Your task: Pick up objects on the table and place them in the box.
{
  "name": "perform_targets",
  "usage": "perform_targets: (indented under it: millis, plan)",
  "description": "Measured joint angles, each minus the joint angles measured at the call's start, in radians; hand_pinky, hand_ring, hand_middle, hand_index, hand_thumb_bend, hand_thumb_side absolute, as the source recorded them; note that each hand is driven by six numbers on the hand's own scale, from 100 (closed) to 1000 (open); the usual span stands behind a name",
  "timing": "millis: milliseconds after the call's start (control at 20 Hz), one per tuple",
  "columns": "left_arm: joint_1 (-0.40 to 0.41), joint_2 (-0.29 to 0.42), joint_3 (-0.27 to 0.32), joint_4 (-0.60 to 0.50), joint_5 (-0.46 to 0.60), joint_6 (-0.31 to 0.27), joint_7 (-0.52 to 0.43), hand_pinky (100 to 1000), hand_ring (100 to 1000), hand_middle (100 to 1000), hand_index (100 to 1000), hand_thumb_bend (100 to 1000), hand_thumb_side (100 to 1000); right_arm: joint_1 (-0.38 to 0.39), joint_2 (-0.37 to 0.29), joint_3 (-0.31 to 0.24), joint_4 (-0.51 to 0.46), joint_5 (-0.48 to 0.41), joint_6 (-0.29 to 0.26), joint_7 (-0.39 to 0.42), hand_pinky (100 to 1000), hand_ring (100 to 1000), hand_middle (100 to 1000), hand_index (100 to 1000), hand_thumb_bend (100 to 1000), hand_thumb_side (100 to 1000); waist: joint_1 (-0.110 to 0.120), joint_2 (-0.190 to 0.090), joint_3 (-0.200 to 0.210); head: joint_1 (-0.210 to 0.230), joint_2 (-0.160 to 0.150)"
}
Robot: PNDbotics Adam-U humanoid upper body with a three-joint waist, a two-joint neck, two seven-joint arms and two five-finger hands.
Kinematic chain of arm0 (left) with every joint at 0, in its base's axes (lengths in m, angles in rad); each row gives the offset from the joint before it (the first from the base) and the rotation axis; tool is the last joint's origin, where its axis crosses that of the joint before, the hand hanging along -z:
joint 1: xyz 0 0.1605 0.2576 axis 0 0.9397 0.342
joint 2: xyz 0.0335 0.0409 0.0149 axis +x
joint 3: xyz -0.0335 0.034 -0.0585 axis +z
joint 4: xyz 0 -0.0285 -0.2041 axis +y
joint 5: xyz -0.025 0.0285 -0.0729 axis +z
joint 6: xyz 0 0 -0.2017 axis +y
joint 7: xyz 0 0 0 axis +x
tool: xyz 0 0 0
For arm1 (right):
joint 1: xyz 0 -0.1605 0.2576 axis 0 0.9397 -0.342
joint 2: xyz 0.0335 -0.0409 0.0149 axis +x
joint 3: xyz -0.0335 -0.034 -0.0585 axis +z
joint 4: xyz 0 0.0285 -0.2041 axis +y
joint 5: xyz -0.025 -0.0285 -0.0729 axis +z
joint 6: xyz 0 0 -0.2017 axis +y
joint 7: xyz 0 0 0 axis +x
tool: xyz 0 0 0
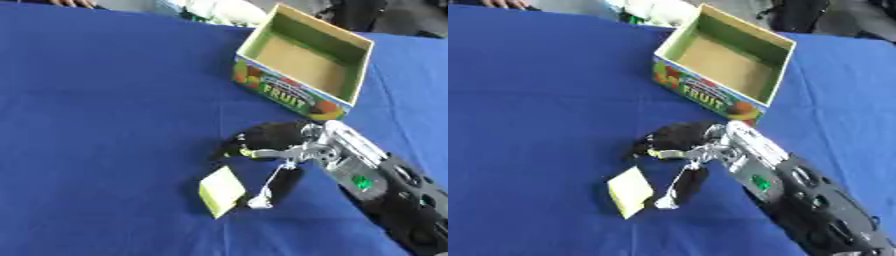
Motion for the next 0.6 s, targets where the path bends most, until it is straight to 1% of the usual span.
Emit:
perform_targets:
  millis: [50, 400, 450, 500, 550, 600]
  plan:
    - [0.000, 0.000, -0.001, 0.000, 0.000, 0.001, -0.001, 826, 709, 933, 730, 241, 822, 0.003, 0.005, -0.003, 0.001, 0.002, 0.000, 0.000, 900, 926, 841, 978, 350, 469, -0.002, 0.000, 0.000, 0.000, 0.000]
    - [-0.003, 0.000, -0.002, 0.000, 0.000, 0.000, -0.006, 826, 710, 933, 730, 242, 822, 0.003, 0.017, -0.009, 0.009, 0.009, -0.004, 0.001, 898, 924, 835, 971, 350, 469, -0.002, 0.000, 0.000, 0.000, 0.000]
    - [-0.004, 0.000, -0.002, 0.000, 0.000, 0.000, -0.006, 827, 711, 934, 730, 239, 825, 0.002, 0.017, -0.009, 0.010, 0.009, -0.005, 0.000, 881, 899, 706, 826, 352, 443, -0.002, 0.000, 0.000, 0.000, 0.000]
    - [-0.004, 0.000, -0.002, 0.000, 0.000, 0.000, -0.006, 827, 711, 934, 730, 239, 826, 0.001, 0.018, -0.010, 0.010, 0.009, -0.006, -0.001, 878, 893, 688, 814, 343, 446, -0.002, 0.001, 0.000, 0.000, 0.000]
    - [-0.004, 0.000, -0.002, 0.000, 0.000, 0.001, -0.006, 827, 711, 934, 730, 238, 827, 0.000, 0.018, -0.012, 0.009, 0.008, -0.009, -0.005, 872, 880, 652, 786, 322, 448, -0.002, 0.002, 0.001, 0.000, 0.000]
    - [-0.004, 0.000, -0.002, 0.000, 0.000, 0.001, -0.007, 827, 711, 934, 730, 239, 827, -0.001, 0.018, -0.014, 0.007, 0.008, -0.010, -0.012, 871, 877, 644, 777, 312, 453, -0.002, 0.003, 0.001, 0.000, 0.000]
